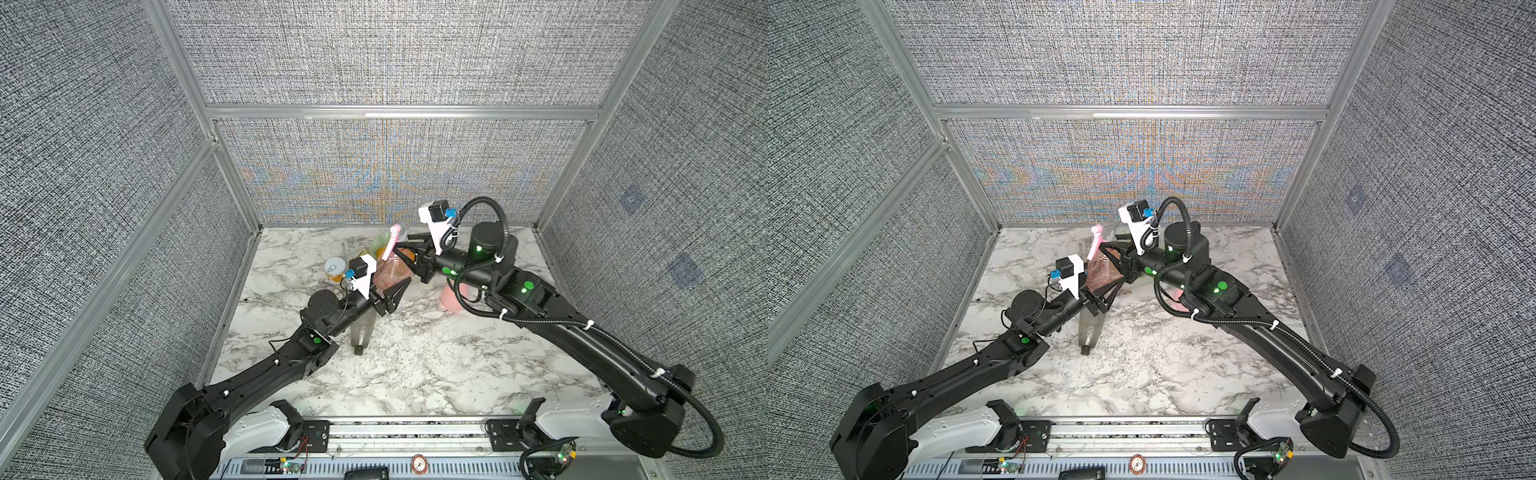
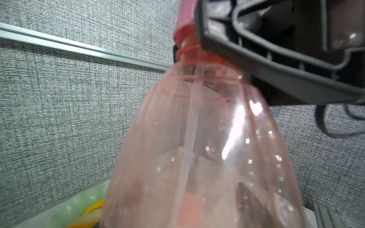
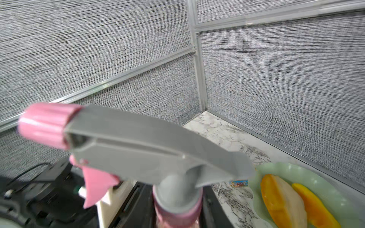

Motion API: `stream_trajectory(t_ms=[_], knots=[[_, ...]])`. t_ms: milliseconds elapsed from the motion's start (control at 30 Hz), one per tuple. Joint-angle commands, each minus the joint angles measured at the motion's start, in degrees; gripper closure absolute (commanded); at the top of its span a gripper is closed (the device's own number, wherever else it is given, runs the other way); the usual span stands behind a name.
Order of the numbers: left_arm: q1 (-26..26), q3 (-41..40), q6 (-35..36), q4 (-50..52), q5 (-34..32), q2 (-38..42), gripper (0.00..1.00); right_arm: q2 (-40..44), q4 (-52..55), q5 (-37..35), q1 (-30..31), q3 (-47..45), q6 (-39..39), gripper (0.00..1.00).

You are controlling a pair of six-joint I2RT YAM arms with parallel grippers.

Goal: Attach spray nozzles to spray bottles
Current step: Screw the spray nozzle on the spray bottle.

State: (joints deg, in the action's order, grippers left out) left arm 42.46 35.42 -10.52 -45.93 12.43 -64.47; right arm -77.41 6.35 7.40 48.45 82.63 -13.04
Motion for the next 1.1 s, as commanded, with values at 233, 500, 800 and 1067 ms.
stream_trajectory(t_ms=[233,500,800,1067], knots=[[0.4,0.2,10.9,-3.9,0.6,1.5,0.31,-6.5,11.9,-26.7,8.1,2.5,-9.5,0.92],[0.4,-0.6,13.0,-5.4,-2.5,2.0,0.31,-10.4,7.9,-31.3,11.0,2.7,-11.9,0.92],[0.3,-1.5,12.0,-6.5,-3.3,2.3,0.31,-4.8,4.6,-22.7,11.7,0.4,-7.0,0.62],[-0.6,-2.0,8.8,-8.4,-2.3,1.7,0.31,-0.5,8.4,-20.0,12.2,0.5,-3.9,0.44]])
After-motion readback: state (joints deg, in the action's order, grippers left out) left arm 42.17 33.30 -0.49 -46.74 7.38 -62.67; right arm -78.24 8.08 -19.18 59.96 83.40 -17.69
